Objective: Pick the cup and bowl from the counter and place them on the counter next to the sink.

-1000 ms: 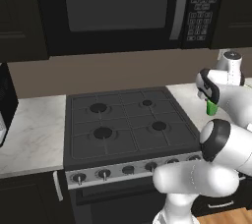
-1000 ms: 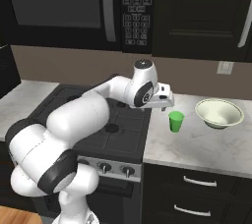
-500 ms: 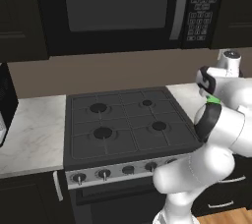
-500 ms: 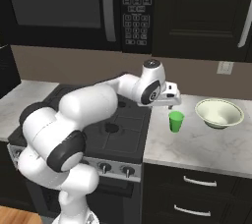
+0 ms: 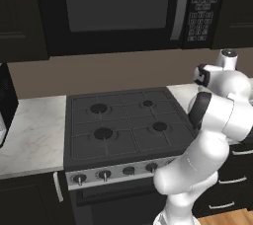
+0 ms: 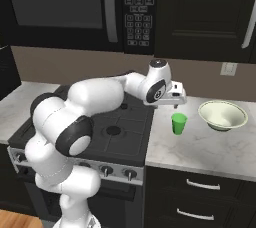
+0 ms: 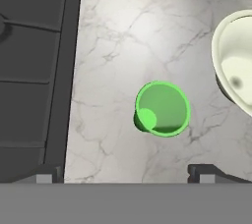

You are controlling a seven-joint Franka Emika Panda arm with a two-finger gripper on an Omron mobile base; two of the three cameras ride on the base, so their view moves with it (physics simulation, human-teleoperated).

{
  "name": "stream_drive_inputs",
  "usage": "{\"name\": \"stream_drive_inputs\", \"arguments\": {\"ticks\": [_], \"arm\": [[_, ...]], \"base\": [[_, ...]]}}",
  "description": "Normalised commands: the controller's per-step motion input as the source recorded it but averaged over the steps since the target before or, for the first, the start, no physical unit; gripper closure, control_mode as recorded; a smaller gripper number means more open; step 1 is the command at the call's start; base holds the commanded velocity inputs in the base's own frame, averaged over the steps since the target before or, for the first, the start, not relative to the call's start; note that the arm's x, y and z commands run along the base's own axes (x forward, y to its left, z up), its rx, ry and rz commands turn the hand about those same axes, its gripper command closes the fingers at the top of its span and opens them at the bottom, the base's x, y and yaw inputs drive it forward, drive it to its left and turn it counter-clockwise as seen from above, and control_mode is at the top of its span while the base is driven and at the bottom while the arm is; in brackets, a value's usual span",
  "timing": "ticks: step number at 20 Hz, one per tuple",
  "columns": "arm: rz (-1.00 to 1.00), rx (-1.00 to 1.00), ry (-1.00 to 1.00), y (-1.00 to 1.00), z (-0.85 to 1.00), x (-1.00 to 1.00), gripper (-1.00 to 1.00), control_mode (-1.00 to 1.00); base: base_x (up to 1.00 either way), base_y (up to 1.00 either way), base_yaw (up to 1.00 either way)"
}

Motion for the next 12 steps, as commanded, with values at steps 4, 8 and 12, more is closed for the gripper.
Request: {"name": "stream_drive_inputs", "arguments": {"ticks": [4, 8, 12], "arm": [[-0.02, 0.00, 0.00, -0.04, -0.11, 0.32, -1.00, -1.00], [-0.01, 0.00, 0.00, -0.04, -0.15, 0.23, -1.00, -1.00], [0.00, 0.00, 0.00, -0.06, -0.19, 0.12, -1.00, -1.00]], "base": [[0.00, 0.00, 0.00], [0.00, 0.00, 0.00], [0.00, 0.00, 0.00]]}}
